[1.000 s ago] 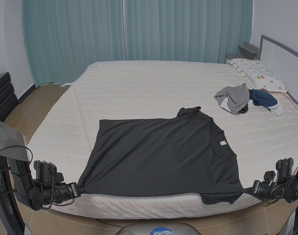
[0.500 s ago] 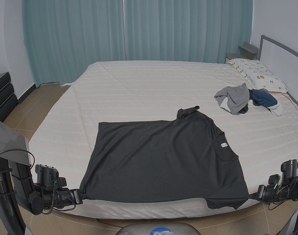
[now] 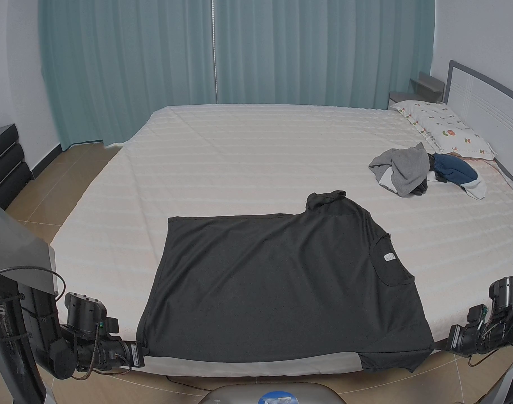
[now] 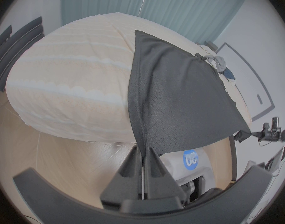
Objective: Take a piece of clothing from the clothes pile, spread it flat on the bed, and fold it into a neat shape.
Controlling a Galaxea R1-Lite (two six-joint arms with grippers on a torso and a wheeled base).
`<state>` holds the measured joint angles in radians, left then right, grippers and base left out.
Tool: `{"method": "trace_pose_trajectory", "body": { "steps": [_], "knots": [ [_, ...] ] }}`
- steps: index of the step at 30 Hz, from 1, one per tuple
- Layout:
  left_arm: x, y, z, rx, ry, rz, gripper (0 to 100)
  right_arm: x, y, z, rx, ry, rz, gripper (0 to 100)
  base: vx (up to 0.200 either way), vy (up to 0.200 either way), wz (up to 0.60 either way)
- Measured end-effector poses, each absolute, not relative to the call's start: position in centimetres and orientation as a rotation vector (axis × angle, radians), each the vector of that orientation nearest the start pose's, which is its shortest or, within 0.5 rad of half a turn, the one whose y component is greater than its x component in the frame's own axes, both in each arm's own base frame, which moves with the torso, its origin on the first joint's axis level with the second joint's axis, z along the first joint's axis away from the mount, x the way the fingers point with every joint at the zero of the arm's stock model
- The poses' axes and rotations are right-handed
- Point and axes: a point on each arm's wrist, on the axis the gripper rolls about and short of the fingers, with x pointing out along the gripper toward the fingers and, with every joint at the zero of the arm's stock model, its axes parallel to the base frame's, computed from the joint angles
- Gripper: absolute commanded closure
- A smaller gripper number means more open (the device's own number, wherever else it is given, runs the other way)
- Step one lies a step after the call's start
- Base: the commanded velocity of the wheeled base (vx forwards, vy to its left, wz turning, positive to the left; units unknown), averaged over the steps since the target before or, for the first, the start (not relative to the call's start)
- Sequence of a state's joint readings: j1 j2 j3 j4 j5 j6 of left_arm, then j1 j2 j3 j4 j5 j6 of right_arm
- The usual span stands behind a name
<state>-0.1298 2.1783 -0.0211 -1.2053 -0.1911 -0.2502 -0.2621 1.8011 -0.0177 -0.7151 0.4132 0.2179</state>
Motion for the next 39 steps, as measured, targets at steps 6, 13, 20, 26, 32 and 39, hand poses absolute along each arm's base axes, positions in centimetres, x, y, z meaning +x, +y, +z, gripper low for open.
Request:
{"method": "trace_pose_trajectory", "body": {
  "steps": [6,13,20,26,32,39],
  "knots": [
    [19.1,-3.0,-2.4,-0.217,1.006,-0.144,100,14.5,-3.0,2.1,0.512,1.044,0.020,100,0.000,0.000,0.00],
    [18.1,-2.9,-1.8,-0.174,1.064,-0.152,100,13.8,-2.9,2.4,0.501,1.061,0.017,100,0.000,0.000,0.00],
    [17.2,-2.8,-0.6,-0.120,1.073,-0.177,100,13.1,-2.7,2.9,0.490,1.064,0.020,100,0.000,0.000,0.00],
    [17.0,-2.8,0.3,-0.110,1.043,-0.189,100,13.1,-2.6,3.5,0.476,1.021,0.027,100,0.000,0.000,0.00],
    [18.3,-2.9,1.1,-0.193,0.955,-0.159,100,14.4,-2.9,4.2,0.469,0.973,0.032,100,0.000,0.000,0.00],
    [20.8,-3.3,2.6,-0.364,0.785,-0.118,100,16.8,-3.5,5.0,0.454,0.913,0.040,100,0.000,0.000,0.00]
  ]
}}
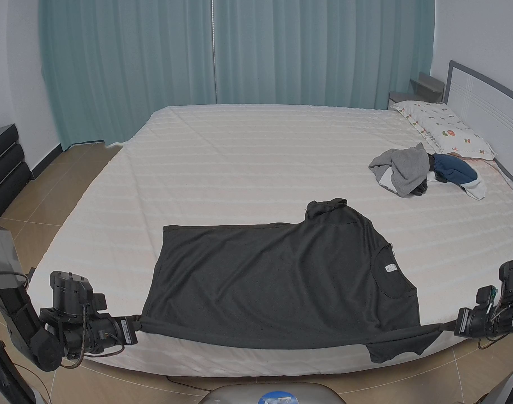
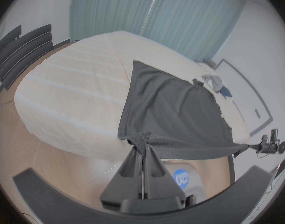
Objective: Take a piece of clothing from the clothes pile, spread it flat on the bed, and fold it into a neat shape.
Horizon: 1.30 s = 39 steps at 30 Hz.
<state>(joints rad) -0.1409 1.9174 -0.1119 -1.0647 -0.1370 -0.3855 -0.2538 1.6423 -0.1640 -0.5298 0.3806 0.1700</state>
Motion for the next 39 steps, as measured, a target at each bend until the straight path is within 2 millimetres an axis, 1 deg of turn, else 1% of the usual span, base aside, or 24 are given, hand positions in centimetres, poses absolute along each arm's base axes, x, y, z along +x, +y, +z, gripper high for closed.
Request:
{"method": "trace_pose_trajectory", "body": {
  "steps": [5,10,15,21,25,30,35,39],
  "knots": [
    [21.8,-3.4,3.4,-0.451,0.705,-0.106,100,18.7,-3.6,5.8,0.477,0.869,0.046,100,0.000,0.000,0.00],
    [22.3,-3.5,3.7,-0.466,0.679,-0.108,100,20.1,-3.2,6.4,0.495,0.839,0.065,100,0.000,0.000,0.00],
    [22.4,-3.4,4.1,-0.469,0.655,-0.109,100,20.8,-2.7,6.8,0.479,0.827,0.093,100,0.000,0.000,0.00],
    [22.1,-3.4,4.7,-0.470,0.635,-0.116,100,21.1,-2.5,6.9,0.474,0.822,0.103,100,0.000,0.000,0.00],
    [22.1,-3.5,4.6,-0.470,0.640,-0.119,100,21.3,-2.5,7.0,0.473,0.816,0.105,100,0.000,0.000,0.00],
    [22.8,-3.6,4.1,-0.470,0.654,-0.116,100,21.7,-2.4,7.0,0.471,0.816,0.114,100,0.000,0.000,0.00],
    [23.8,-3.6,3.2,-0.481,0.673,-0.102,100,23.1,-2.5,6.8,0.470,0.819,0.117,100,0.000,0.000,0.00],
    [25.1,-3.7,2.8,-0.530,0.669,-0.084,100,24.6,-2.7,6.2,0.478,0.830,0.114,100,0.000,0.000,0.00]
  ]
}}
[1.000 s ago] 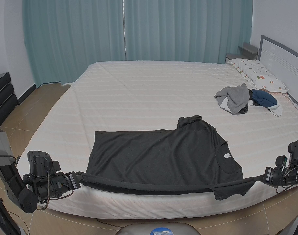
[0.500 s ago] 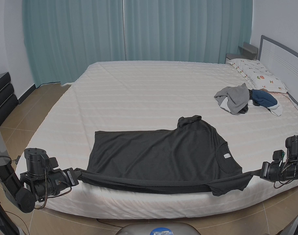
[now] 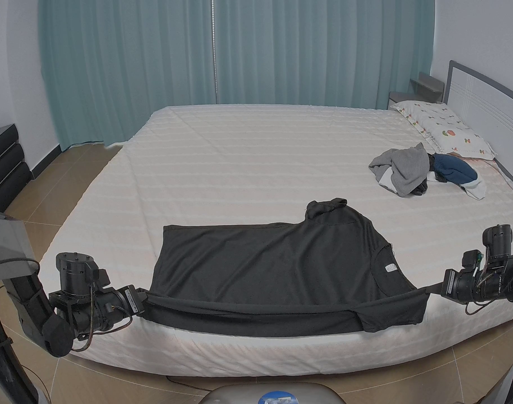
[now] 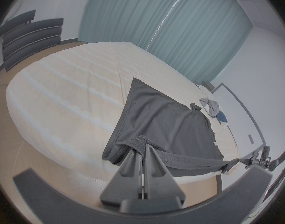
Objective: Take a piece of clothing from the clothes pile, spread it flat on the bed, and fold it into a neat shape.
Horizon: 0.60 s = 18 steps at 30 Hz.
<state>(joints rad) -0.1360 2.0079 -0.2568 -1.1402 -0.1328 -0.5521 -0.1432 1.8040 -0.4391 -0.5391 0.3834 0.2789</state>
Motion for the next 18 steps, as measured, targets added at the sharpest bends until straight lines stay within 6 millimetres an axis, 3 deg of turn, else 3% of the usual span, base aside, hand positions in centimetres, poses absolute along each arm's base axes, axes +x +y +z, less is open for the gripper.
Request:
{"method": "trace_pose_trajectory", "body": {
  "steps": [18],
  "knots": [
    [28.4,-4.1,0.9,-0.566,0.668,-0.067,100,28.9,-3.1,4.1,0.546,0.864,0.099,100,0.000,0.000,0.00]
  ]
}}
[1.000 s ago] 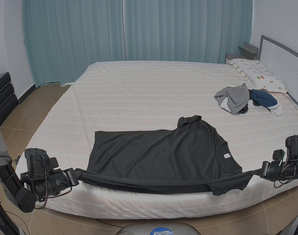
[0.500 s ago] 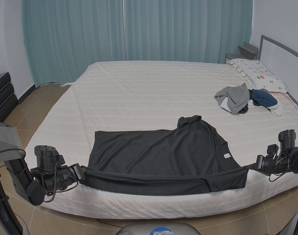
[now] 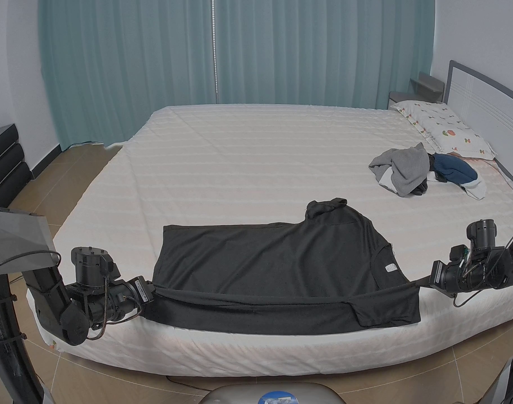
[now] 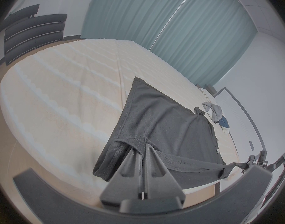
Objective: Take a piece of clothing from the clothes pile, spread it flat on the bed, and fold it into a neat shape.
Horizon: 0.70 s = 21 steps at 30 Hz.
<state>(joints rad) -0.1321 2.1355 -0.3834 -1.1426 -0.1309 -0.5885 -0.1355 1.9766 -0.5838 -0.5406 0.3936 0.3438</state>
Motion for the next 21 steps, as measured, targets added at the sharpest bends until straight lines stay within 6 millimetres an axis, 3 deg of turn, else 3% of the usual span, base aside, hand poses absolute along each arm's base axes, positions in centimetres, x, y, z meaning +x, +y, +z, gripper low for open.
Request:
{"method": "trace_pose_trajectory", "body": {
  "steps": [21],
  "knots": [
    [30.7,-4.3,-1.1,-0.587,0.669,-0.011,100,33.1,-2.3,3.1,0.584,0.846,0.116,100,0.000,0.000,0.00]
  ]
}}
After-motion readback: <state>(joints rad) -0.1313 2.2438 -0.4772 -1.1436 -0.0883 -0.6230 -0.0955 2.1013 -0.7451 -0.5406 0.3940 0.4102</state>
